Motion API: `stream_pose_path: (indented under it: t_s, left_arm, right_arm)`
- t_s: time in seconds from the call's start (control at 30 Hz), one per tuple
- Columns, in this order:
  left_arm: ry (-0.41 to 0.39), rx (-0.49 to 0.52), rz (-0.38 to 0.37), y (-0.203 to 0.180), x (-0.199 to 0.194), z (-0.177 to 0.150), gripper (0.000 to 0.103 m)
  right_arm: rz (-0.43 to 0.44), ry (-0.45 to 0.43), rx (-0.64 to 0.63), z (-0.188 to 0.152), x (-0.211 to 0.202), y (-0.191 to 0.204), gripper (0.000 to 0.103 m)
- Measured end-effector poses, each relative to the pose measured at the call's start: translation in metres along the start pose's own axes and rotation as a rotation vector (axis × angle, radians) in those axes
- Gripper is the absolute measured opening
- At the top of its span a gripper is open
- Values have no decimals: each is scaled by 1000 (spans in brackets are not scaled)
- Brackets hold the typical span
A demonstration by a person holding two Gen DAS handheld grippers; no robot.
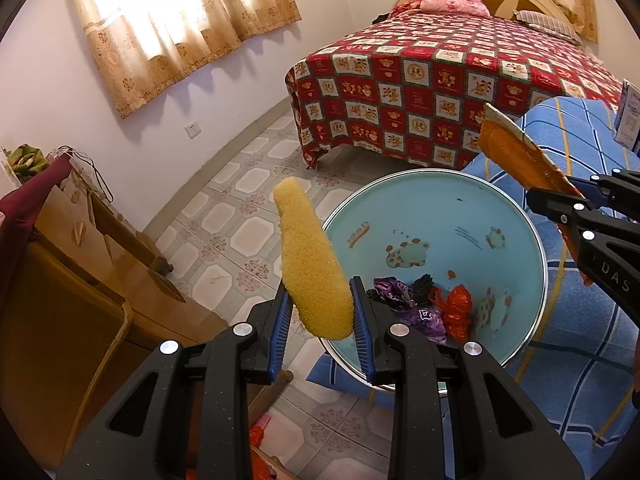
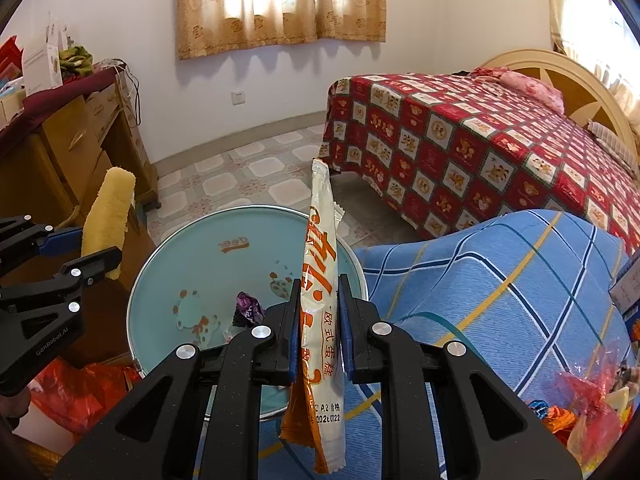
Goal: Collect trash
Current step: 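Carry the sponge and snack wrapper in both grippers over the teal bin, then open both grippers to drop the sponge and wrapper into the bin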
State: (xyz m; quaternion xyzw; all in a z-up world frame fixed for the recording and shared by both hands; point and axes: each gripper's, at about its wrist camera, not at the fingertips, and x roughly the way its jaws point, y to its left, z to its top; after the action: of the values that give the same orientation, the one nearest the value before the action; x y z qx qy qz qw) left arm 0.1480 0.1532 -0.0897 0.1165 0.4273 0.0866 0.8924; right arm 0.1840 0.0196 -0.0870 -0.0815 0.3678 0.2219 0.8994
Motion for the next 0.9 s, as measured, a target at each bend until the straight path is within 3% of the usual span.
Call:
stream_pose_path:
  t_s: [0.47, 0.53, 0.6, 0.63, 0.67, 0.8, 0.9]
  left_arm:
    - [-11, 8, -17, -11, -5, 1, 31]
    - [-20, 7, -30, -11, -6, 0, 33]
    - [-36, 6, -45, -13, -10, 1, 38]
    - [-43, 5, -50, -12, -10, 0, 47]
    - [-52, 3, -53, -13, -12, 0, 59]
    - [-71, 2, -69, -18, -17, 0, 64]
    - [-63, -11, -78, -18, -16, -1, 77]
  right_arm:
    - [16, 0, -8, 2, 5, 6, 17]
    - [32, -6, -8, 1, 6, 7, 23]
    - [47, -18, 5, 1, 5, 5, 32]
    - [58, -20, 12, 0, 5, 3, 44]
    - [63, -24, 20, 0, 4, 2, 48]
    - [61, -34, 51, -3, -2, -5, 54]
    - [48, -46, 76, -8, -14, -11, 59]
